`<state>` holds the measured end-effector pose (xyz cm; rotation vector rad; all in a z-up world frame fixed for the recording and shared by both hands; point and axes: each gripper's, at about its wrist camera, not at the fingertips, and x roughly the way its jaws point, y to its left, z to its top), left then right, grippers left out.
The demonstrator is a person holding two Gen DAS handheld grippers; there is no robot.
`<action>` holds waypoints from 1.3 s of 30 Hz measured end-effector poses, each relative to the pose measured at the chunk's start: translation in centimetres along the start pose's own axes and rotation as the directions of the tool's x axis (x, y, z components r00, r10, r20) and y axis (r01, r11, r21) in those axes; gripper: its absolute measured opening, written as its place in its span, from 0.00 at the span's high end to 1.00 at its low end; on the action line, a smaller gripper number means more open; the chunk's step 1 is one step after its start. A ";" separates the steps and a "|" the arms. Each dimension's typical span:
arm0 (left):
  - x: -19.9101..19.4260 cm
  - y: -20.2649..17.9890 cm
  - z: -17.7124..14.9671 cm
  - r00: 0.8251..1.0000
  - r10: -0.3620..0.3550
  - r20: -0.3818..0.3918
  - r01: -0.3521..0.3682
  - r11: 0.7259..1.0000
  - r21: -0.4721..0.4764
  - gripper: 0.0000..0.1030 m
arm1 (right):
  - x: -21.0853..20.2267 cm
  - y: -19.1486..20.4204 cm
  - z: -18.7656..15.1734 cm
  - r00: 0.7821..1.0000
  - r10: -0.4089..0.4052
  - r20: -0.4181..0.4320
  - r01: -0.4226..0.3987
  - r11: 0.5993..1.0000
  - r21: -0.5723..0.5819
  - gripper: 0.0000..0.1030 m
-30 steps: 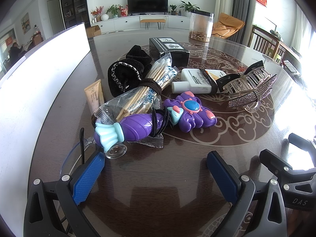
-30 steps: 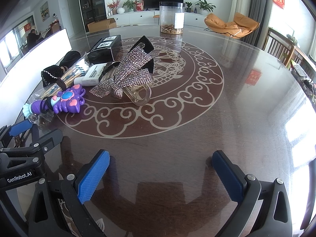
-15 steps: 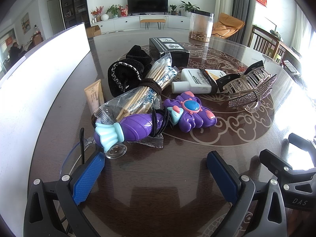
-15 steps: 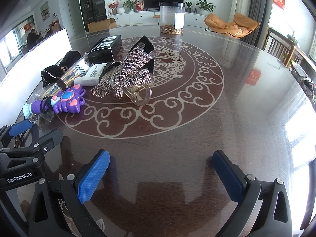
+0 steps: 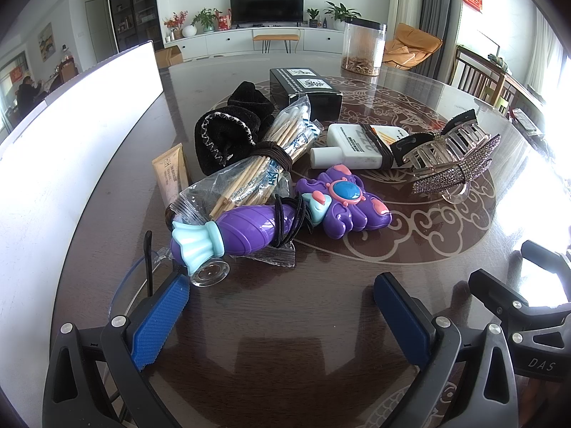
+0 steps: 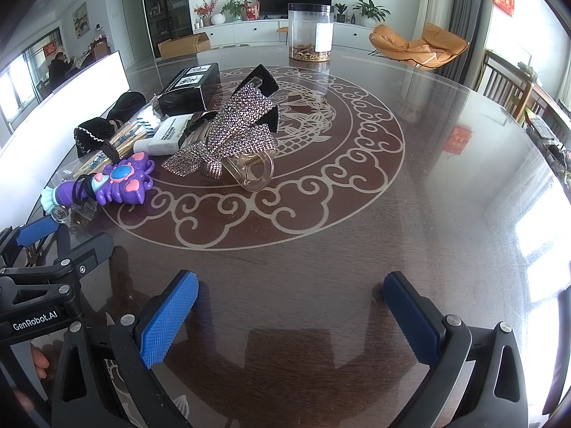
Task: Organize objects
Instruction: 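Reach the left gripper to the eyeglasses and grasp them at the bridge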
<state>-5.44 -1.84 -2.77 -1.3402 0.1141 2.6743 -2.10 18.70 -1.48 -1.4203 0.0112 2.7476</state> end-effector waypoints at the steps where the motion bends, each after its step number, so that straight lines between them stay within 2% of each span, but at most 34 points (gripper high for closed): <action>1: -0.1 0.1 0.1 1.000 -0.010 -0.021 0.010 1.000 0.011 0.00 | 0.0 0.0 0.0 1.000 0.000 0.000 0.000 1.000 0.000 0.00; 5: -1.0 0.3 -0.3 0.994 -0.048 -0.095 0.052 0.998 0.039 0.00 | 0.0 0.0 0.0 1.000 0.000 0.000 0.000 1.000 0.000 0.00; 8: -4.7 2.0 -3.0 0.988 -0.153 -0.029 0.153 0.988 0.008 0.00 | 0.0 0.0 0.0 1.000 0.000 0.000 0.000 1.000 0.000 0.00; 10: -6.1 3.1 -4.0 0.985 -0.167 -0.029 0.168 0.986 0.013 0.00 | 0.0 0.0 0.0 1.000 -0.001 0.000 0.001 1.000 0.000 0.00; 13: -7.4 5.4 -3.6 0.990 -0.133 -0.039 0.132 0.991 -0.024 0.00 | 0.0 0.0 0.0 1.000 0.000 0.000 0.000 1.000 0.000 0.00; 16: -7.3 6.6 -1.5 0.987 -0.156 -0.040 0.153 0.987 -0.053 0.00 | 0.0 0.0 0.1 1.000 0.000 0.000 0.000 1.000 0.000 0.00; 18: -6.5 6.6 0.4 0.986 -0.161 -0.045 0.160 0.986 -0.036 0.00 | 0.0 0.0 0.1 1.000 0.000 0.000 0.000 1.000 0.000 0.00; 20: -5.8 6.6 1.7 0.990 -0.127 -0.057 0.126 0.992 -0.015 0.00 | 0.0 0.0 0.1 1.000 0.000 0.000 0.000 1.000 0.000 0.00; 21: -5.8 6.3 2.1 0.989 -0.134 -0.062 0.133 0.991 -0.006 0.00 | 0.0 0.0 0.1 1.000 0.000 0.000 0.000 1.000 0.000 0.00; 23: -6.3 6.4 2.0 0.986 -0.154 -0.065 0.157 0.987 0.035 0.00 | 0.0 0.0 0.1 1.000 0.000 0.000 0.000 1.000 0.001 0.00; 27: -5.7 6.4 0.9 0.988 -0.095 -0.123 0.114 0.982 0.153 0.00 | 0.0 0.0 0.1 1.000 0.000 0.000 0.000 1.000 0.001 0.00; 31: -4.0 7.0 -0.5 0.977 -0.102 -0.188 0.131 0.980 0.151 0.00 | 0.0 0.1 0.1 1.000 0.000 0.000 0.000 1.000 0.001 0.00; 35: -2.4 7.9 -1.2 0.967 -0.138 -0.213 0.159 0.984 0.085 0.00 | 0.0 0.1 0.2 1.000 0.000 0.000 0.000 1.000 0.000 0.00; 39: -2.6 7.8 -1.5 0.974 -0.117 -0.192 0.141 0.983 0.116 0.00 | 0.0 0.2 0.2 1.000 0.000 0.000 0.000 1.000 0.001 0.00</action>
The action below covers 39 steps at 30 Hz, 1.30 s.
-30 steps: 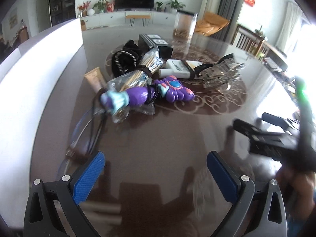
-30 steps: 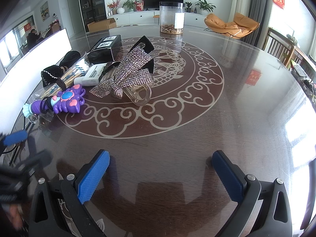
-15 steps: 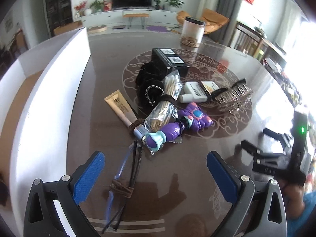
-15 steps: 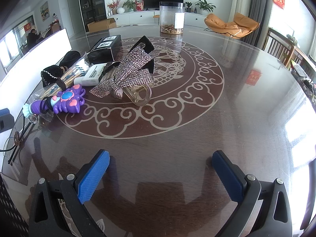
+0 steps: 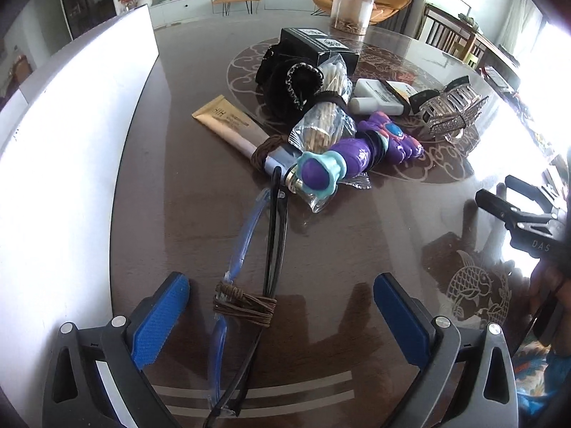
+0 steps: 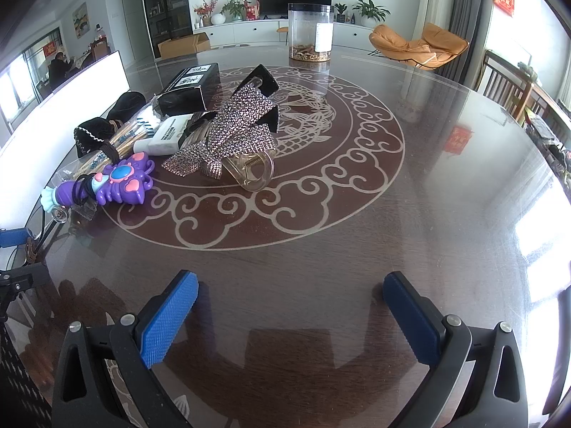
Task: Organize objects
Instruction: 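Reach the left gripper to the eyeglasses and grasp them at the bridge, then lift the eyeglasses with the left gripper while the right gripper grasps the rhinestone bow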
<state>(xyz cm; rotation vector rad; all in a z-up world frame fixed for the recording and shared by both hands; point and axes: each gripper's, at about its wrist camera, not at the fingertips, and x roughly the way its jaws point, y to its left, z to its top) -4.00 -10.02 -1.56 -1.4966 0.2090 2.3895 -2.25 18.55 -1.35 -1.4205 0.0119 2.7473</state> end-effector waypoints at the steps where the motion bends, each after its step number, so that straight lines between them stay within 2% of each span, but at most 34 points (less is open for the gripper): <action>1: 0.1 -0.3 -0.1 1.000 0.012 0.001 -0.012 1.000 0.019 0.00 | 0.0 -0.1 0.0 1.000 0.000 0.000 0.000 1.000 0.000 0.00; 2: 0.2 -0.6 -0.3 1.000 0.030 0.003 -0.030 0.998 0.047 0.00 | 0.0 -0.1 0.0 1.000 0.000 0.000 0.000 1.000 0.000 0.00; 3: 0.1 -0.8 -0.6 1.000 0.019 0.015 -0.020 0.998 0.052 0.00 | 0.0 0.0 0.0 1.000 0.000 0.000 0.000 1.000 0.000 0.00; 8: -0.1 -0.9 -1.1 0.999 0.028 0.029 -0.029 0.999 0.043 0.00 | 0.0 -0.1 0.0 1.000 0.000 0.000 0.000 1.000 0.000 0.00; 11: -0.3 -1.0 -1.4 0.999 0.038 0.021 -0.039 0.999 0.027 0.00 | 0.0 -0.1 0.0 1.000 0.000 0.000 0.000 1.000 0.000 0.00; 16: -0.5 -1.8 -2.1 1.000 0.027 -0.005 -0.026 0.997 0.067 0.00 | 0.0 -0.1 0.0 1.000 0.000 0.000 0.000 1.000 0.000 0.00; 19: -1.4 -2.6 -2.8 1.000 0.012 0.028 -0.015 0.995 0.095 0.27 | 0.0 0.0 0.0 1.000 0.000 0.000 0.000 1.000 0.000 0.00; 21: -1.9 -3.1 -2.8 0.999 0.013 0.043 -0.017 0.995 0.100 0.63 | 0.0 -0.1 0.0 1.000 0.000 0.000 0.000 1.000 0.000 0.00; 22: -2.1 -3.1 -2.8 0.999 0.014 0.046 -0.019 0.995 0.097 0.68 | 0.0 0.0 0.0 1.000 0.000 0.000 0.000 1.000 0.000 0.00; 28: -2.6 -3.0 -3.7 0.997 0.026 0.074 -0.030 0.999 0.044 0.70 | 0.0 0.0 0.0 1.000 0.000 0.000 0.000 1.000 0.000 0.00; 36: -3.2 -4.2 -4.9 0.997 -0.001 0.082 -0.002 0.999 0.040 0.71 | 0.0 -0.1 0.1 1.000 0.014 -0.004 -0.014 1.000 -0.006 0.00; 38: -3.6 -4.3 -5.2 0.996 -0.015 0.092 0.012 0.999 0.032 0.71 | -0.3 -0.3 0.2 0.996 0.090 -0.010 -0.090 0.995 -0.049 0.00; 39: -3.9 -4.4 -5.4 0.995 -0.023 0.098 0.020 0.999 0.029 0.71 | -0.5 -0.6 0.4 0.985 0.170 -0.016 -0.171 0.982 -0.086 0.00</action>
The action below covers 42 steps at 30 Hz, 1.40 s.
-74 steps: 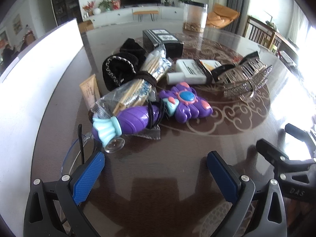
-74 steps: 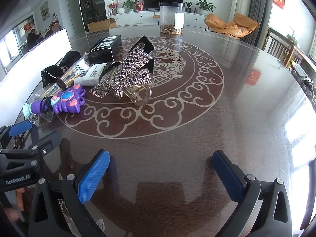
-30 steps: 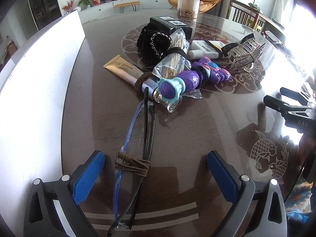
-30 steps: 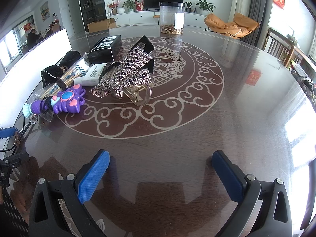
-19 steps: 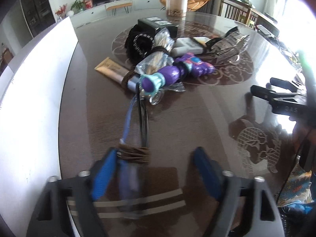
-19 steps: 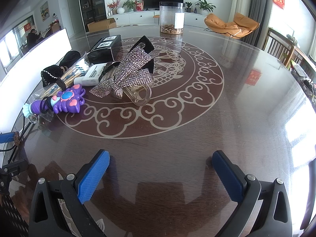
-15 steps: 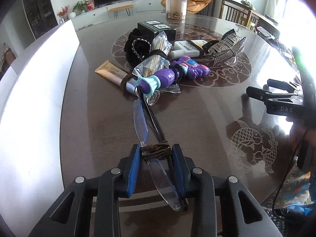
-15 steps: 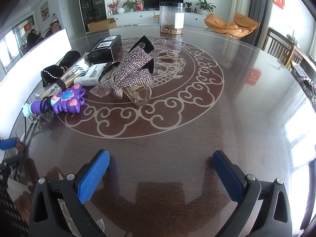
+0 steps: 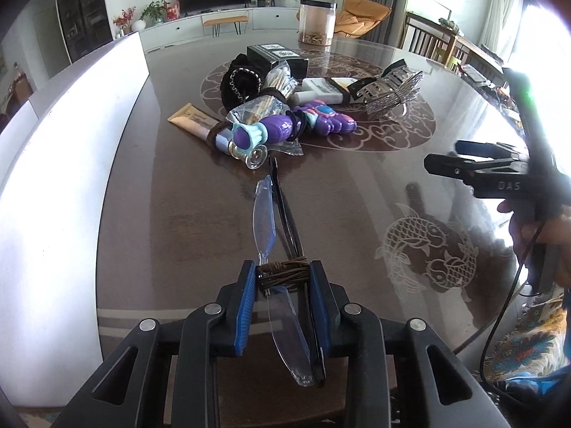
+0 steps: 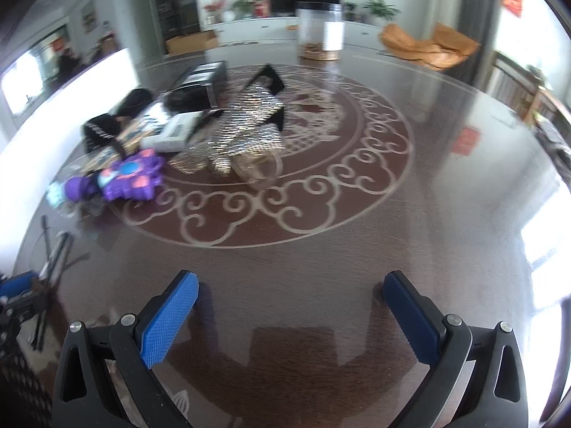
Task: Organize objects
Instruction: 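Lift the eyeglasses with the left gripper while the right gripper grasps the rhinestone bow, then carry the eyeglasses and rhinestone bow over the white bin and open both grippers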
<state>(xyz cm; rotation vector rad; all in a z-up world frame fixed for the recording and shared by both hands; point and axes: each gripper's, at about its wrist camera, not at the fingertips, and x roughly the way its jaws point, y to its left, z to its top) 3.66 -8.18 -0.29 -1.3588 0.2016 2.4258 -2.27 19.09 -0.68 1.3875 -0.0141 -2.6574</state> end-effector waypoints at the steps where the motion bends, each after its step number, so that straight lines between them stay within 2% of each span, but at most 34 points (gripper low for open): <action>1: -0.3 -0.1 -0.1 1.000 -0.008 0.007 0.008 1.000 -0.003 0.71 | -0.3 -0.2 0.3 0.998 0.057 0.008 -0.056 0.998 -0.033 0.00; 3: -0.9 -0.3 -0.2 0.999 -0.030 0.024 0.030 1.000 -0.003 0.71 | -1.5 -0.1 1.3 0.997 0.059 0.059 -0.050 0.988 -0.149 0.00; 4: -1.2 -0.4 -0.2 0.999 -0.041 0.033 0.041 0.999 -0.003 0.71 | -2.2 0.4 2.3 0.994 0.066 0.085 -0.043 0.966 -0.255 0.00; 6: -1.6 -0.6 -0.2 0.998 -0.052 0.042 0.052 0.999 -0.003 0.71 | -2.7 1.1 4.0 0.990 0.097 0.105 -0.045 0.908 -0.417 0.00; 8: -1.9 -0.7 -0.2 0.997 -0.053 0.056 0.054 0.999 -0.007 0.71 | -2.0 1.7 5.7 0.992 0.102 0.070 -0.045 0.827 -0.561 0.00; 10: -2.2 -0.4 -0.1 0.996 -0.062 0.066 0.064 0.998 -0.026 0.71 | -0.2 1.8 7.3 0.995 0.101 -0.001 -0.079 0.768 -0.636 0.00; 11: -2.4 -0.3 -0.1 0.995 -0.067 0.072 0.070 0.997 -0.036 0.71 | 0.6 1.8 7.7 0.995 0.096 -0.030 -0.092 0.751 -0.654 0.00; 14: -2.8 -0.1 -0.2 0.993 -0.081 0.082 0.085 0.995 -0.054 0.71 | 2.4 2.1 8.5 0.992 0.115 -0.059 -0.125 0.735 -0.667 0.00; 16: -3.0 0.0 -0.2 0.993 -0.083 0.085 0.088 0.995 -0.054 0.71 | 3.0 2.6 8.9 0.988 0.149 -0.050 -0.145 0.736 -0.661 0.02; 17: -3.1 0.0 -0.3 0.993 -0.083 0.088 0.089 0.995 -0.056 0.71 | 3.1 2.7 9.2 0.984 0.173 -0.051 -0.164 0.738 -0.655 0.07; 18: -3.3 0.1 -0.4 0.992 -0.086 0.092 0.092 0.994 -0.060 0.71 | 3.3 2.8 9.5 0.978 0.198 -0.064 -0.192 0.743 -0.641 0.31; 19: -3.5 0.3 -0.4 0.991 -0.090 0.097 0.096 0.993 -0.067 0.71 | 3.4 2.7 9.9 0.974 0.211 -0.084 -0.218 0.765 -0.606 0.45; 21: -3.8 0.6 -0.5 0.989 -0.100 0.109 0.109 0.991 -0.083 0.71 | 3.3 2.4 10.0 0.972 0.221 -0.082 -0.229 0.800 -0.554 0.46; 25: -4.5 1.0 -0.5 0.983 -0.121 0.136 0.137 0.984 -0.113 0.71 | 2.1 2.0 8.4 0.982 0.182 -0.054 -0.182 0.829 -0.528 0.47; 28: -5.3 0.8 -0.2 0.979 -0.132 0.156 0.151 0.982 -0.114 0.71 | 0.6 0.7 7.8 0.982 0.190 -0.026 -0.183 0.889 -0.420 0.47; 32: -6.9 0.8 0.3 0.971 -0.149 0.189 0.174 0.977 -0.120 0.71 | -1.2 -0.7 7.5 0.974 0.224 -0.020 -0.221 0.937 -0.272 0.47; 36: -10.0 2.5 1.0 0.960 -0.138 0.242 0.174 0.976 -0.134 0.71 | -2.0 -0.3 8.4 0.974 0.227 -0.008 -0.223 0.950 -0.218 0.47; 38: -11.9 4.4 1.4 0.954 -0.115 0.276 0.164 0.974 -0.159 0.71 | -2.7 0.9 9.4 0.966 0.258 0.001 -0.252 0.947 -0.198 0.47; 39: -12.9 5.8 1.6 0.951 -0.094 0.294 0.151 0.972 -0.179 0.71 | -3.1 1.7 10.0 0.960 0.278 0.009 -0.271 0.943 -0.194 0.48; 41: -14.6 8.7 2.0 0.947 -0.038 0.318 0.111 0.970 -0.217 0.71 | -4.4 4.5 11.7 0.934 0.355 0.030 -0.344 0.920 -0.188 0.49; 42: -15.4 10.4 2.2 0.947 0.004 0.322 0.077 0.968 -0.239 0.71 | -5.0 5.9 12.4 0.918 0.394 0.039 -0.380 0.906 -0.187 0.57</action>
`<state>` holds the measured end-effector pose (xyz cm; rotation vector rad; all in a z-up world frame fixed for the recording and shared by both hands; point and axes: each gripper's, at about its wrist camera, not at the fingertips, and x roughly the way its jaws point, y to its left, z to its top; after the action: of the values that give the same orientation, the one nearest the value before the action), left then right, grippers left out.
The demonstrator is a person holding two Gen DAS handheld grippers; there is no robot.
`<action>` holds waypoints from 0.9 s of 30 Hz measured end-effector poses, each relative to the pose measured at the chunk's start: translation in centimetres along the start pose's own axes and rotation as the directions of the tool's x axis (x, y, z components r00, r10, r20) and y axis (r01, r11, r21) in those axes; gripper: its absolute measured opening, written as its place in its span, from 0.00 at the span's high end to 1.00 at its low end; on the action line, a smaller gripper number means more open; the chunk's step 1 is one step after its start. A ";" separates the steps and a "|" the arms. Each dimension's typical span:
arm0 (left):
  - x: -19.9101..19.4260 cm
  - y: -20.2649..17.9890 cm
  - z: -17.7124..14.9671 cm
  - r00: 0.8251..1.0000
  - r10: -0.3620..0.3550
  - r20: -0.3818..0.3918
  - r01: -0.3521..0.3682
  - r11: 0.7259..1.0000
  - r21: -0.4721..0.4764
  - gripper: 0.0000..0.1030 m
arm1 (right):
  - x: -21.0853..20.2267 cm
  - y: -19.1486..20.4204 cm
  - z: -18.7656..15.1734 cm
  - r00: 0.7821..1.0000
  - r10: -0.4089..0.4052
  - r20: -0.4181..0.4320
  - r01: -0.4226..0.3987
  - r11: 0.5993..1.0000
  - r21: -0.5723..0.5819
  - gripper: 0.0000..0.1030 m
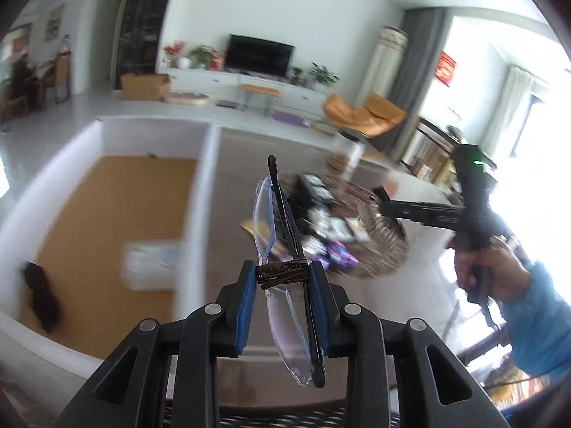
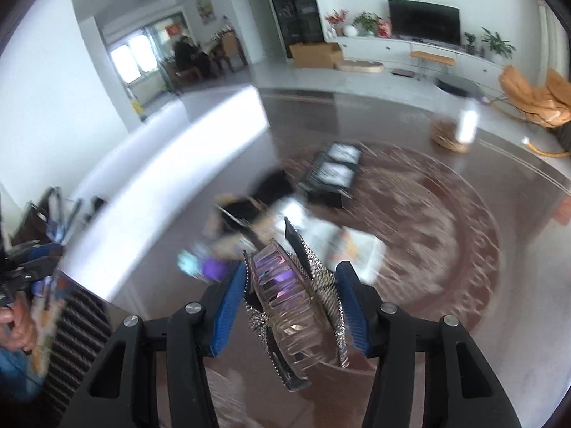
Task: Organize objects
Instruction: 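Carry the eyeglasses and rhinestone bow over the white bin and open both grippers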
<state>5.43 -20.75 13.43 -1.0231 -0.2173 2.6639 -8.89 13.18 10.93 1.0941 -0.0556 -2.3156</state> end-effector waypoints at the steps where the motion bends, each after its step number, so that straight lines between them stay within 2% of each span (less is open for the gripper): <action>1: -0.4 1.4 0.6 0.999 0.034 0.007 -0.034 0.999 -0.012 0.71 | 0.2 1.8 1.2 0.999 0.050 0.019 -0.050 0.999 0.002 0.71; 4: -0.4 6.2 2.0 0.990 0.138 -0.010 -0.138 0.988 -0.066 0.71 | 2.0 8.4 4.9 0.984 0.173 0.046 -0.171 0.985 -0.030 0.72; 6: -0.3 8.4 2.1 0.980 0.195 -0.031 -0.197 0.977 -0.083 0.71 | 3.5 11.2 6.7 0.980 0.193 0.044 -0.190 0.980 -0.058 0.72; 8: -0.6 9.3 1.9 0.981 0.194 -0.031 -0.196 0.976 -0.091 0.71 | 4.6 12.2 7.9 0.982 0.186 0.040 -0.183 0.980 -0.081 0.71; 9: -1.1 9.2 1.7 0.982 0.189 -0.019 -0.190 0.978 -0.082 0.71 | 5.3 12.5 8.2 0.985 0.172 0.008 -0.170 0.979 -0.114 0.64; 10: -1.4 8.9 1.5 0.982 0.188 -0.009 -0.188 0.979 -0.072 0.71 | 6.3 12.8 8.0 0.990 0.126 -0.055 -0.134 0.977 -0.167 0.41; 11: -1.9 8.6 1.3 0.983 0.183 0.004 -0.182 0.981 -0.065 0.71 | 6.9 12.8 7.5 0.993 0.082 -0.083 -0.097 0.974 -0.204 0.31; 12: -2.1 8.5 1.3 0.985 0.175 0.012 -0.174 0.983 -0.066 0.71 | 7.3 12.8 6.9 0.995 0.039 -0.097 -0.062 0.969 -0.241 0.25; 15: -2.9 7.6 1.2 0.989 0.142 0.035 -0.139 0.987 -0.081 0.71 | 9.7 12.7 4.6 0.986 -0.042 -0.160 -0.021 0.929 -0.371 0.25; 18: -4.2 7.0 1.1 0.991 0.123 0.049 -0.119 0.989 -0.090 0.71 | 12.9 13.2 3.4 0.980 -0.119 -0.160 0.012 0.835 -0.549 0.25; 19: -4.5 6.8 1.0 0.991 0.119 0.054 -0.114 0.989 -0.090 0.71 | 14.5 13.2 3.3 0.972 -0.159 -0.171 0.021 0.789 -0.614 0.25; 20: -5.0 6.7 1.0 0.992 0.114 0.061 -0.108 0.990 -0.091 0.71 | 15.6 13.2 3.3 0.968 -0.179 -0.174 0.023 0.759 -0.651 0.25; 21: -5.4 6.5 0.9 0.992 0.110 0.068 -0.103 0.991 -0.091 0.71 | 16.4 13.3 3.5 0.966 -0.182 -0.183 0.015 0.747 -0.665 0.25; 22: -5.8 6.3 0.8 0.992 0.106 0.074 -0.100 0.991 -0.089 0.71 | 17.7 13.1 3.9 0.961 -0.177 -0.212 -0.010 0.744 -0.668 0.25; 25: -6.3 6.3 0.3 0.992 0.101 0.075 -0.094 0.992 -0.089 0.71 | 21.0 12.2 4.5 0.939 -0.158 -0.305 -0.074 0.774 -0.628 0.21; 27: -6.3 6.3 0.0 0.992 0.111 0.064 -0.106 0.991 -0.084 0.71 | 21.9 11.8 4.7 0.939 -0.137 -0.315 -0.088 0.791 -0.605 0.24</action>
<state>8.59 -28.68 15.88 -0.9947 -0.2934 2.8122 -17.64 -8.81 1.93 1.1169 0.8011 -1.8931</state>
